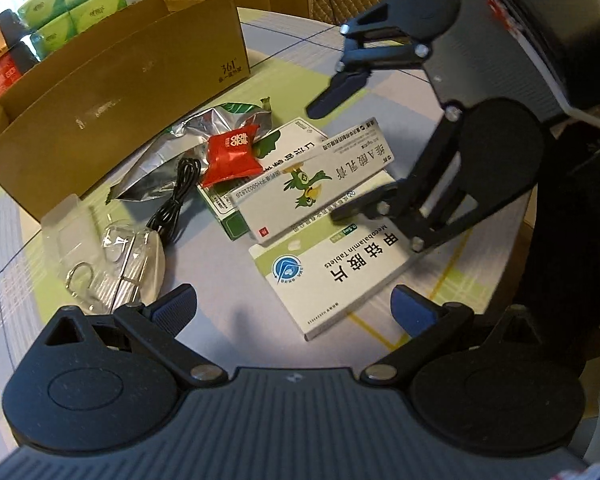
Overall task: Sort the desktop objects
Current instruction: 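Grasp the white Mecobalamin Tablets box with the left tool while the right tool grasps the long white dragon-print box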
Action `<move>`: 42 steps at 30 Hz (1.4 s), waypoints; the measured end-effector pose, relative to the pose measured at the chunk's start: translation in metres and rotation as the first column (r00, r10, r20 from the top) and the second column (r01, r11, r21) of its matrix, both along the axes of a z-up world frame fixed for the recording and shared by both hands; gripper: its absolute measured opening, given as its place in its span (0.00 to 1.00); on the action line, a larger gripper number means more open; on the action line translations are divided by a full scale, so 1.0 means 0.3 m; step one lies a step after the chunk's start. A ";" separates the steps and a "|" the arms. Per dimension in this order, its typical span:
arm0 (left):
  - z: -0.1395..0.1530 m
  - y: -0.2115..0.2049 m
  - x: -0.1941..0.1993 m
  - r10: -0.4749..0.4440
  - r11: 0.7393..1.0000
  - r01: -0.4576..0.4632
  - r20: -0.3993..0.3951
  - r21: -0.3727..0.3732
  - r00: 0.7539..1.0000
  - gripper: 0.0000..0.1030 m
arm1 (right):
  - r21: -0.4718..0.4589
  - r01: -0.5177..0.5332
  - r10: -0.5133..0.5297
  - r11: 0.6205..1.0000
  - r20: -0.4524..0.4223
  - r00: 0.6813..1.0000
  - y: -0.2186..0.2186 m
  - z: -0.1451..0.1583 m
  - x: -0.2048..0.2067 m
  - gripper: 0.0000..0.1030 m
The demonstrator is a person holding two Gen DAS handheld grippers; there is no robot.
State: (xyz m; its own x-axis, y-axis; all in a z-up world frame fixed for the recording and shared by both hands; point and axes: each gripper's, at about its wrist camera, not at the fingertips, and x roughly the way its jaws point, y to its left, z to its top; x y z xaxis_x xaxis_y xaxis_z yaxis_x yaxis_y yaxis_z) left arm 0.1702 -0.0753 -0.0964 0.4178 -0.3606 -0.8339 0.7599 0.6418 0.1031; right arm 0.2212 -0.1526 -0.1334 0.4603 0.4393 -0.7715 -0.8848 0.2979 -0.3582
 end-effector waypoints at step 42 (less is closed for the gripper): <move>-0.027 0.091 0.079 0.183 0.979 -0.171 -0.116 0.109 0.976 0.71 | -0.060 0.151 -0.161 0.987 -0.259 0.952 -0.122 -0.023 0.099 0.28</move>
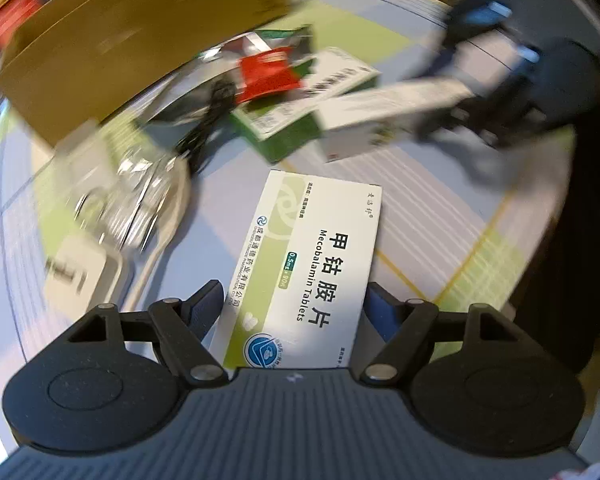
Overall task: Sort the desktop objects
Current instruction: 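Grasp the white Mecobalamin Tablets box with the left tool while the right tool grasps the long white dragon-print box, then carry both boxes into the cardboard box while both tools open to release them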
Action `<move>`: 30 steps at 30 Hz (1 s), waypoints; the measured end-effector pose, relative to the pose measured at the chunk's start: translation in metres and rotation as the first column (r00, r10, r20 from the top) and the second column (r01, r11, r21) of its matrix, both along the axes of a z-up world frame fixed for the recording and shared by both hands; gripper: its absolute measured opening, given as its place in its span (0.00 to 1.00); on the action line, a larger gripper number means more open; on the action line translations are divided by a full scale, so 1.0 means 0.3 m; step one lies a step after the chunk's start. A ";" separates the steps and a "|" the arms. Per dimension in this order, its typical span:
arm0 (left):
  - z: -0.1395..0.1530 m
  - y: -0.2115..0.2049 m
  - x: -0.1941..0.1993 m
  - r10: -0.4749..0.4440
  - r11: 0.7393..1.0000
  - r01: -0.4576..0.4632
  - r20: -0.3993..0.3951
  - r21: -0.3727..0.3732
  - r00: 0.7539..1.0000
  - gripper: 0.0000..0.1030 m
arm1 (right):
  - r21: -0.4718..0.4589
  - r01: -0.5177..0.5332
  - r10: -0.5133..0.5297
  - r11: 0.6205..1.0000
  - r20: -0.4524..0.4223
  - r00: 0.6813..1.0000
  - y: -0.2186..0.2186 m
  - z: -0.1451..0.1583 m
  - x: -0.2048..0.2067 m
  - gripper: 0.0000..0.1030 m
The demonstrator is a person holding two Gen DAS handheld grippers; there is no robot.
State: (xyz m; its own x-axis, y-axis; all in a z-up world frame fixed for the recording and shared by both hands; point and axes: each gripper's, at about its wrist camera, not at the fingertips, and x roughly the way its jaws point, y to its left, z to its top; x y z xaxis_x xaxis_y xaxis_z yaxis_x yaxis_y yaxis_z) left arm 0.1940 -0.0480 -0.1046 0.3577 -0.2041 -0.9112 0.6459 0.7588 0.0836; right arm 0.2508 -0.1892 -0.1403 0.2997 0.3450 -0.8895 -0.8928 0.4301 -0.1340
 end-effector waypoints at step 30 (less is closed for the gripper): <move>-0.017 -0.050 -0.020 0.197 0.978 -0.193 0.056 -0.074 0.979 0.65 | 0.187 0.381 -0.363 0.906 -0.121 0.924 -0.022 -0.006 -0.074 0.22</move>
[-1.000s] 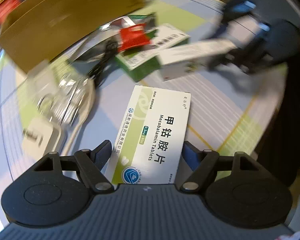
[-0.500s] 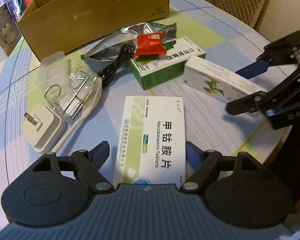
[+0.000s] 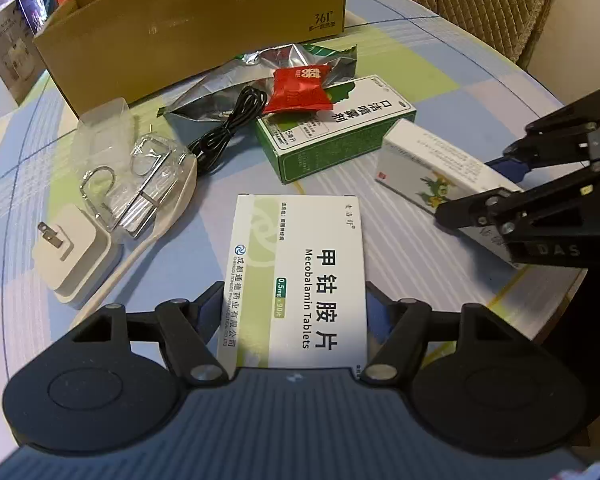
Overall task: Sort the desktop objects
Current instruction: 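Carry both boxes into the cardboard box while both tools open to release them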
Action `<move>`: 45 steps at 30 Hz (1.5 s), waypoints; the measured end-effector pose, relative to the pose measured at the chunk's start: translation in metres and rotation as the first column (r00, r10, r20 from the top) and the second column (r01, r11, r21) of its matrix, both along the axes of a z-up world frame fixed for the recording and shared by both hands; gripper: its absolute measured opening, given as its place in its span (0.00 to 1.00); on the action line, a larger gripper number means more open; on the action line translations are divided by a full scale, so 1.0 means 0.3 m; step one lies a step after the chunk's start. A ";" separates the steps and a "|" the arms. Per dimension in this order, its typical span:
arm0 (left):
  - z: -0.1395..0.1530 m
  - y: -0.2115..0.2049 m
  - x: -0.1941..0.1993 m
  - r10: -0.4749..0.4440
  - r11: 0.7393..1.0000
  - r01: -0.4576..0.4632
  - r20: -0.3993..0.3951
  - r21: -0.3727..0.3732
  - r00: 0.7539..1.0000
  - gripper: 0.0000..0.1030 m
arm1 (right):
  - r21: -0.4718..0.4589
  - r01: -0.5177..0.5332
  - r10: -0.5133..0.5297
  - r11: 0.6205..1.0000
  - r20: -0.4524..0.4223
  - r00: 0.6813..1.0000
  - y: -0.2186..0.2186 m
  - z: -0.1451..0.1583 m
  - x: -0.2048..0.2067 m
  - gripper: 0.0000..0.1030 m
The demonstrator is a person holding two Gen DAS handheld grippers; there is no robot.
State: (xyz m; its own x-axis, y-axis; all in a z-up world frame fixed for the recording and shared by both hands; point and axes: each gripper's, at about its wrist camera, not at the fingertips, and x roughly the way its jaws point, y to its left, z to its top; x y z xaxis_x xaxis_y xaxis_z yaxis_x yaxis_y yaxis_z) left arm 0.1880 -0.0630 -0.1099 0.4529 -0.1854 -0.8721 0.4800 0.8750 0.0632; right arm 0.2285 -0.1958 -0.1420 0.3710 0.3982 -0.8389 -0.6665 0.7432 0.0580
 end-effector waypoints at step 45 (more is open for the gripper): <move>0.457 0.114 0.890 0.227 0.967 -0.205 0.150 -0.148 0.962 0.65 | 0.235 0.199 -0.216 0.951 0.050 0.975 0.295 0.497 0.940 0.22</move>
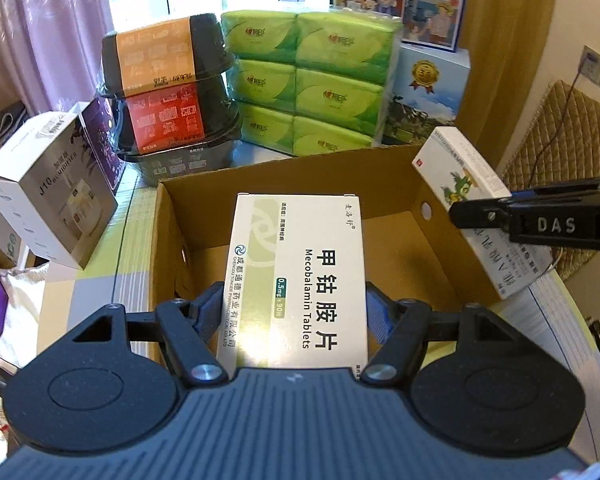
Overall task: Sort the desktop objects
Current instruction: 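Carry both boxes into the cardboard box while both tools open to release them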
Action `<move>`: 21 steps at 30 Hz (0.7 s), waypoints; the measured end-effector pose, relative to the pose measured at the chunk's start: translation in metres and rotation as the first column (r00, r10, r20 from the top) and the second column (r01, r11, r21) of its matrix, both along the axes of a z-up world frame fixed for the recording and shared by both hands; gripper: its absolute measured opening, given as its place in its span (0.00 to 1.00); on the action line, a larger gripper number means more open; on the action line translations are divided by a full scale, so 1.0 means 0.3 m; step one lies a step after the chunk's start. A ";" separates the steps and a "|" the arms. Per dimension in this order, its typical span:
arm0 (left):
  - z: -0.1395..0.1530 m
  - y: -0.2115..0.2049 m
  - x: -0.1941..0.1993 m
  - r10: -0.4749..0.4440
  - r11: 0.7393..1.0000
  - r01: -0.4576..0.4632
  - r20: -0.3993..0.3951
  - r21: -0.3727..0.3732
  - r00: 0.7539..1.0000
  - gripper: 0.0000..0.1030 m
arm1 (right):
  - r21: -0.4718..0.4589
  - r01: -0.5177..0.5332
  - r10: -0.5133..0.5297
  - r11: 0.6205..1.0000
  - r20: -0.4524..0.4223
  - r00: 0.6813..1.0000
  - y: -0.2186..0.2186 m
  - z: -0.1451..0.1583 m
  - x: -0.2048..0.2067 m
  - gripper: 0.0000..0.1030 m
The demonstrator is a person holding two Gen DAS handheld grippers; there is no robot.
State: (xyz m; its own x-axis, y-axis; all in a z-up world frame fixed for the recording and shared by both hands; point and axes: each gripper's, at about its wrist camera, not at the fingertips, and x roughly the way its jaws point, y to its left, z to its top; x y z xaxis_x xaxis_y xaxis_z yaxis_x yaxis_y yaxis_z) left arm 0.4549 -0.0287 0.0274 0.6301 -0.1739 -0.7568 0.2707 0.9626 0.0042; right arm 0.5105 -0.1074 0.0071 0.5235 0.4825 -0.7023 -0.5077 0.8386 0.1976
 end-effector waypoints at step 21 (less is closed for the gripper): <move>-0.033 0.044 0.004 0.056 0.995 -0.055 0.014 -0.089 0.998 0.69 | 0.085 0.043 -0.045 0.995 0.026 0.999 0.004 -0.076 0.042 0.73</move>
State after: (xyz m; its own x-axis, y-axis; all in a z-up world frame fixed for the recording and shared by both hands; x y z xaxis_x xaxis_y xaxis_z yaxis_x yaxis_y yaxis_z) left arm 0.4562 -0.0155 0.0174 0.6530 -0.2038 -0.7294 0.2173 0.9730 -0.0774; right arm 0.5229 -0.1061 -0.0157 0.5644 0.5155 -0.6448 -0.4768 0.8411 0.2552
